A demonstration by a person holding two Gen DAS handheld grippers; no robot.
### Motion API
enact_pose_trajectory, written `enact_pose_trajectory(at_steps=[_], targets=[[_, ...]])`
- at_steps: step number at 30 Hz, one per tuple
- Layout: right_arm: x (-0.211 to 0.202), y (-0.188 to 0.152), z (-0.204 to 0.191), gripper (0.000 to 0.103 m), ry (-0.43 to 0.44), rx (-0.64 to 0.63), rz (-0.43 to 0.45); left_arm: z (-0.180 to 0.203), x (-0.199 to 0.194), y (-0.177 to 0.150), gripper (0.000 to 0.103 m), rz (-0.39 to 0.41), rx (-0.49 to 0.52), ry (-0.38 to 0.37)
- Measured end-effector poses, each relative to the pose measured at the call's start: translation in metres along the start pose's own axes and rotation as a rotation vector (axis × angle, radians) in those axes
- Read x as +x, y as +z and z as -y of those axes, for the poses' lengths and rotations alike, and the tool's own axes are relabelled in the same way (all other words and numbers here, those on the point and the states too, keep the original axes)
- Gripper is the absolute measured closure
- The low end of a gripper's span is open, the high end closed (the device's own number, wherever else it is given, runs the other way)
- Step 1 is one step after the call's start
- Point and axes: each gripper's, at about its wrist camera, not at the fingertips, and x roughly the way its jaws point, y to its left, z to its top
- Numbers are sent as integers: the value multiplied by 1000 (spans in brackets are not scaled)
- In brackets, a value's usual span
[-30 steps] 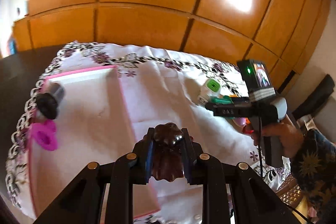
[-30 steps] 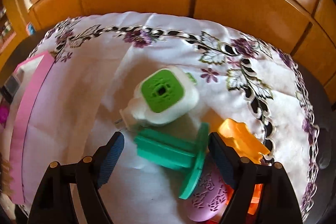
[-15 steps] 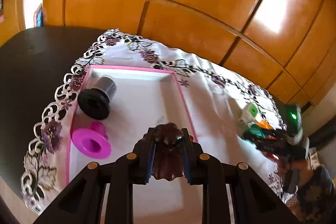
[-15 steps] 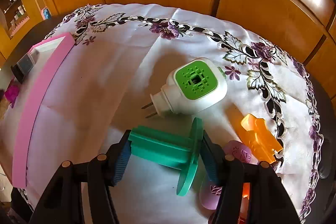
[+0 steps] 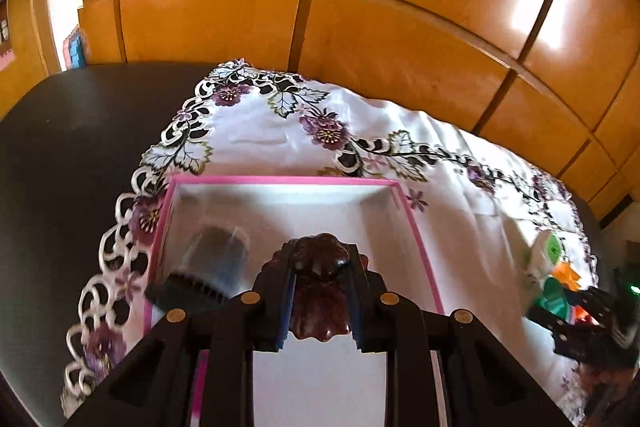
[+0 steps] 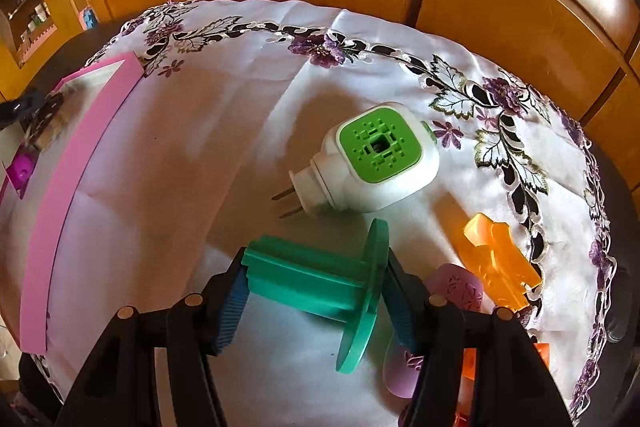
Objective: Organize rigid objects
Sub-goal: 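Place the brown lid in the tray with the left tool while the right tool grasps the teal spool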
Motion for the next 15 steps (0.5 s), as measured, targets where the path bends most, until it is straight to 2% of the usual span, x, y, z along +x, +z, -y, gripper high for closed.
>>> enact_pose_trajectory(at_steps=[6,9,10,12,13,15], targets=[[0,0,-4,41,-21,-27,7,6,23,17,79,32,68,63],[0,-1,-5,41,-28,-37,10,4,27,22,77,22,59,74],[0,-1,-5,41,-29,-39,10,3,25,22,72,24,56,75],[0,0,-5,41,-29,-41,9,2,16,19,38,49,45,86],[0,0,-5,41,-28,-40,8,0,8,17,33,71,32,93],[-1,0,-5,41,-25,-35,7,-2,-5,12,31,101,22,92]])
